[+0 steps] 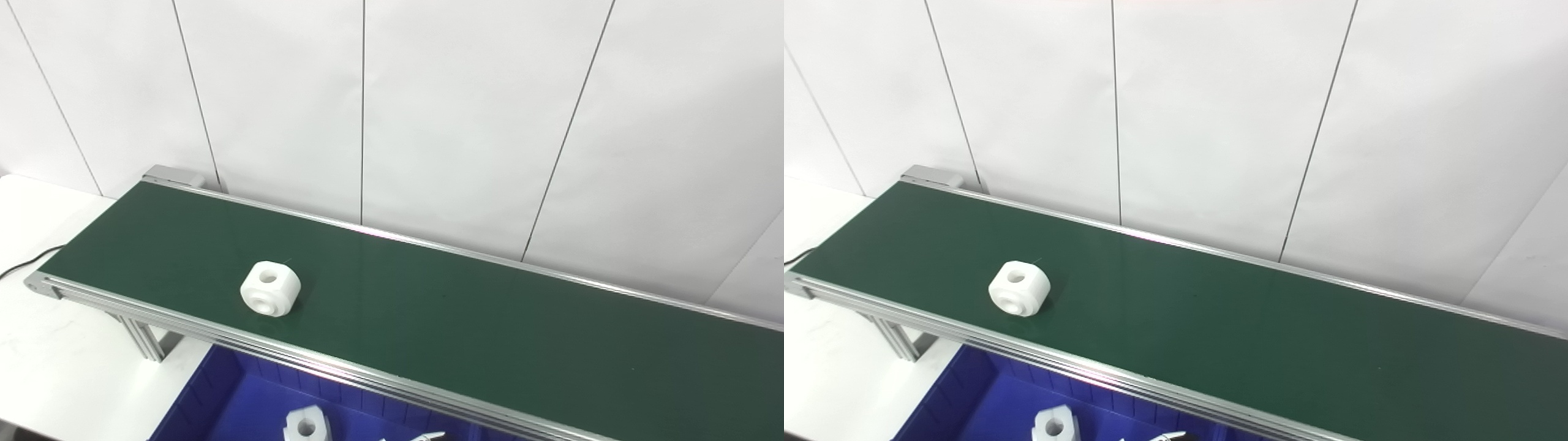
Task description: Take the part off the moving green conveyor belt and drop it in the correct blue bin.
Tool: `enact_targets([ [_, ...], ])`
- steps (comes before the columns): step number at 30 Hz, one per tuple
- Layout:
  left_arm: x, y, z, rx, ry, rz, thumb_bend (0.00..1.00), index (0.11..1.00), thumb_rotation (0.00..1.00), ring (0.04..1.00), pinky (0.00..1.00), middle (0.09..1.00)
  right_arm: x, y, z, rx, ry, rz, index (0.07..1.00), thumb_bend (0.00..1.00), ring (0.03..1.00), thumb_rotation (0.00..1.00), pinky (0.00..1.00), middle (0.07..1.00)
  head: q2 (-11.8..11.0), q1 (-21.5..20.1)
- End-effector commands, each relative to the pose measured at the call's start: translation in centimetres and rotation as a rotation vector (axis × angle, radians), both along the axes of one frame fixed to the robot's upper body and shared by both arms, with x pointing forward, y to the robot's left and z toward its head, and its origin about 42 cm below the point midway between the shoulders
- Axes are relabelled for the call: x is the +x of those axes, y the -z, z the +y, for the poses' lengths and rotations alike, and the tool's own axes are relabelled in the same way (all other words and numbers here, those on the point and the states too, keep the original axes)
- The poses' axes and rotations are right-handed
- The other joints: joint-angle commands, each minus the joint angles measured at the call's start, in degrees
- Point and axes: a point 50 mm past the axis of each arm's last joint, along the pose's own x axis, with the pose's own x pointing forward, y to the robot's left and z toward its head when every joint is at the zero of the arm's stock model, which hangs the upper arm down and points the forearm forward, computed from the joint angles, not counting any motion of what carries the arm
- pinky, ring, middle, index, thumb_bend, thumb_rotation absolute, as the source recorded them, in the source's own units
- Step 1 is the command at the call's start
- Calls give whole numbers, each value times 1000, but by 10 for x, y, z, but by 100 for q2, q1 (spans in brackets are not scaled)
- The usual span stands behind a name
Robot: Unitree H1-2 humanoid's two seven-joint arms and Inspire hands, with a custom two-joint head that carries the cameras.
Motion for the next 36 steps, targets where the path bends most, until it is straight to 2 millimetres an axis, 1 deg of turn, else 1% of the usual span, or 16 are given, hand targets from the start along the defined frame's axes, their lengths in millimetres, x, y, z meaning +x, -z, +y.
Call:
enact_targets([
  [1, 9, -11, 1, -27, -9, -77, 830, 837, 469, 794, 723, 829, 8, -9, 2, 36, -6, -75, 991, 715, 941, 656, 944, 957, 5, -22],
  [3, 10, -18, 2, -38, -26, -106, 834, 835, 465, 797, 725, 831, 9, -8, 2, 35, -7, -73, 990, 714, 943, 652, 945, 959, 18, -27],
  [8, 13, -51, 17, -64, -51, -219, 841, 828, 473, 790, 713, 826, 11, -6, 2, 31, -10, -70, 982, 742, 936, 655, 924, 958, 30, -47],
  [11, 23, -81, 35, -72, -63, -323, 836, 828, 433, 793, 715, 829, 12, -6, 3, 34, -13, -68, 981, 740, 930, 642, 907, 956, 56, -62],
  [14, 38, -109, 56, -35, -47, -430, 824, 835, 445, 803, 724, 838, 13, -7, 4, 31, -14, -72, 978, 736, 922, 637, 892, 951, 102, -116],
  [17, 50, -127, 75, 17, -44, -473, 804, 852, 479, 825, 758, 852, 14, -7, 5, 23, -12, -82, 973, 725, 914, 629, 884, 945, 168, -192],
  [20, 60, -141, 86, 97, -35, -488, 770, 870, 504, 846, 780, 867, 15, -8, 7, 23, -10, -89, 972, 725, 905, 622, 865, 940, 269, -287],
  [21, 63, -146, 89, 116, -33, -493, 760, 877, 518, 852, 786, 874, 15, -8, 7, 20, -11, -94, 970, 731, 901, 627, 860, 936, 346, -368],
  [22, 66, -150, 91, 135, -29, -496, 747, 882, 520, 857, 792, 879, 15, -9, 7, 18, -13, -97, 969, 731, 899, 631, 857, 935, 346, -368],
  [23, 69, -155, 94, 150, -26, -498, 736, 889, 506, 862, 801, 883, 15, -10, 8, 14, -14, -102, 969, 731, 897, 633, 850, 934, 462, -491],
  [26, 80, -170, 104, 225, -32, -474, 699, 904, 469, 873, 812, 896, 16, -12, 9, 0, -18, -121, 961, 744, 877, 647, 806, 922, 583, -641],
  [27, 85, -174, 108, 246, -36, -470, 695, 906, 460, 876, 815, 898, 16, -13, 10, 0, -18, -126, 958, 745, 874, 646, 801, 919, 704, -727],
  [29, 96, -183, 115, 284, -38, -462, 682, 907, 427, 879, 823, 899, 17, -15, 11, 9, -16, -132, 950, 757, 869, 638, 804, 911, 839, -817],
  [30, 99, -186, 117, 296, -38, -459, 679, 909, 420, 882, 830, 901, 18, -16, 11, 12, -16, -134, 948, 762, 871, 635, 812, 911, 851, -841],
  [31, 105, -190, 120, 311, -38, -456, 679, 910, 419, 882, 831, 901, 18, -17, 12, 5, -17, -140, 948, 763, 871, 635, 813, 911, 969, -980],
  [36, 135, -195, 133, 408, -24, -437, 678, 908, 312, 885, 830, 905, 20, -21, 11, -1, -17, -159, 943, 771, 858, 655, 801, 899, 1262, -1308],
])
